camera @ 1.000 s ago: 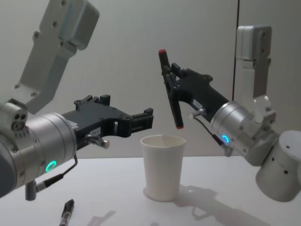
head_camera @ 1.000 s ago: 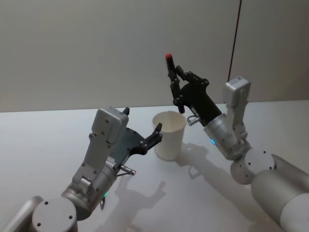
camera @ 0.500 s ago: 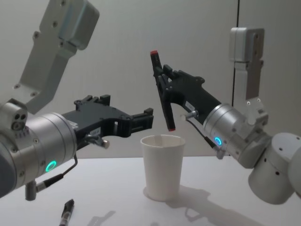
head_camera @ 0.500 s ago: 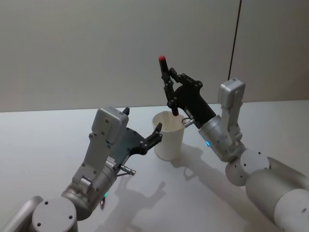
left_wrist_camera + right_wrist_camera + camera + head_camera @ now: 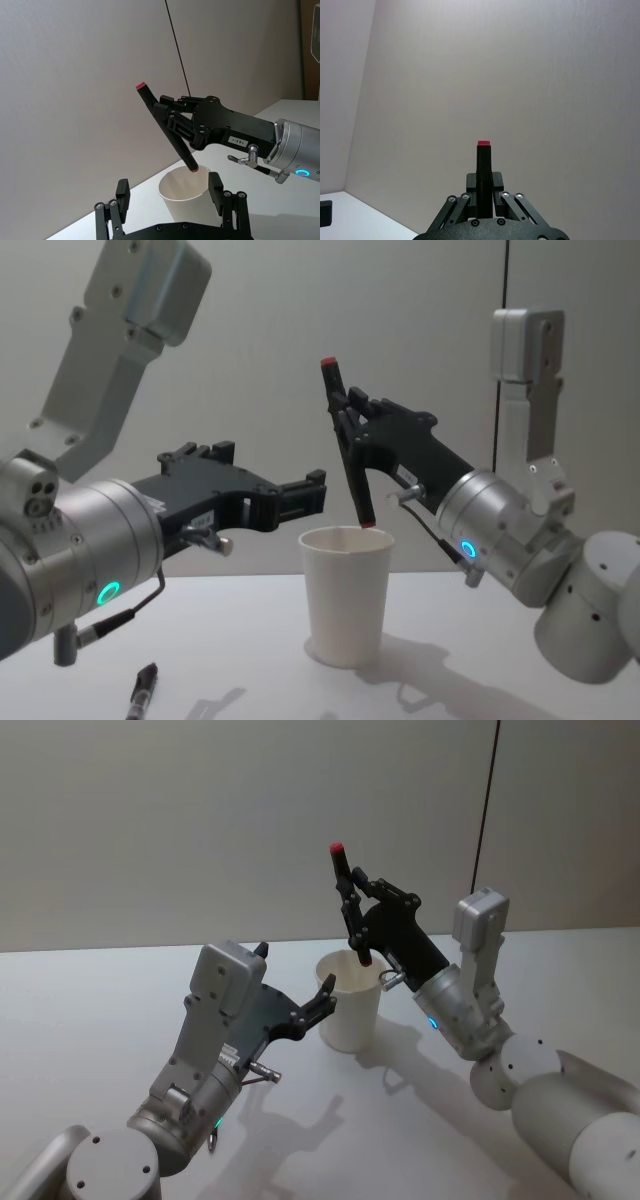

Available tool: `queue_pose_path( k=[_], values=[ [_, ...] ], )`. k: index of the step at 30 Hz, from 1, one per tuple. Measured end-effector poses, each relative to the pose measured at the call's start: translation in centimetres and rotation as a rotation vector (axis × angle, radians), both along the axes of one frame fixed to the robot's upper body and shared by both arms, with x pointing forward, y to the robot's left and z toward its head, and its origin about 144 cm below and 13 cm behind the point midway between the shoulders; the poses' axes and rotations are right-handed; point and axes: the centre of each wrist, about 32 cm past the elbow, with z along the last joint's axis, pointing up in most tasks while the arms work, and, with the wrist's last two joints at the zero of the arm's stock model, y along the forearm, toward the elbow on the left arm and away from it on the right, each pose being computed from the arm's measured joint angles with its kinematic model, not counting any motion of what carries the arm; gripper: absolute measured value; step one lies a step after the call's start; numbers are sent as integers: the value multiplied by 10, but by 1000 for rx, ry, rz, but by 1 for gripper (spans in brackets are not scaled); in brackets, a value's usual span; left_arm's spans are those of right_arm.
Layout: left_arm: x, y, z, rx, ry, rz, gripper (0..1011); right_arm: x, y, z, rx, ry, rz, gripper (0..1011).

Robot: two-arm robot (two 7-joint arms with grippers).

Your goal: Place the pen into the pen holder.

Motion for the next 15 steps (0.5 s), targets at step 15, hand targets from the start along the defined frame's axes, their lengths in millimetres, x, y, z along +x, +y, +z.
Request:
queue_pose_path(
  k=[15],
  values=[
    [0,0,0,0,0,0,1000,-1,-4,-4,-10,6,-2,575]
  ],
)
